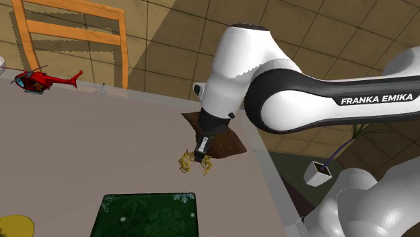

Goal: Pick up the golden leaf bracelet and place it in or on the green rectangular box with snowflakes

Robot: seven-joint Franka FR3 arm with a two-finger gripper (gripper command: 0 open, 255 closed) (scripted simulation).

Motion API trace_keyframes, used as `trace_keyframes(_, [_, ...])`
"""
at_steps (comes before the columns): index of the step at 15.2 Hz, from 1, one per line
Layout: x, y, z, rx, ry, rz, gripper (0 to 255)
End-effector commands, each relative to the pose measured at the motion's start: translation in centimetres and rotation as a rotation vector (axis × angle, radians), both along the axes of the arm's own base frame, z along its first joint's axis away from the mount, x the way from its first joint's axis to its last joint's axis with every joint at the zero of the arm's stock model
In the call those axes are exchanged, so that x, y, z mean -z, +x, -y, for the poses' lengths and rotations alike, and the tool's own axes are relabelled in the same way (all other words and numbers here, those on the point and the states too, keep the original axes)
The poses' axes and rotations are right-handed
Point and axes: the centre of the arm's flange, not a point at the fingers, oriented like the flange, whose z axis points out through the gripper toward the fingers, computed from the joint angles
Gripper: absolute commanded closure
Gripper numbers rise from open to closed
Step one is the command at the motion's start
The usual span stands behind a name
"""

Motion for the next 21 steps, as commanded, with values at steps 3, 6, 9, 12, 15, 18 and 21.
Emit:
trace_keyframes(3, [-2.1,-0.1,-0.1,0.007,0.015,-0.014,255])
trace_keyframes(6, [-3.7,-0.1,-0.1,0.007,0.015,-0.014,255])
trace_keyframes(9, [-5.3,-0.1,-0.1,0.007,0.015,-0.014,255])
trace_keyframes(12, [-6.8,-0.1,-0.1,0.007,0.015,-0.014,255])
trace_keyframes(15, [-8.4,-0.1,-0.1,0.007,0.015,-0.014,255])
trace_keyframes(18, [-10.0,-0.1,-0.1,0.007,0.015,-0.014,255])
trace_keyframes(21, [-11.6,-0.1,-0.1,0.007,0.015,-0.014,255])
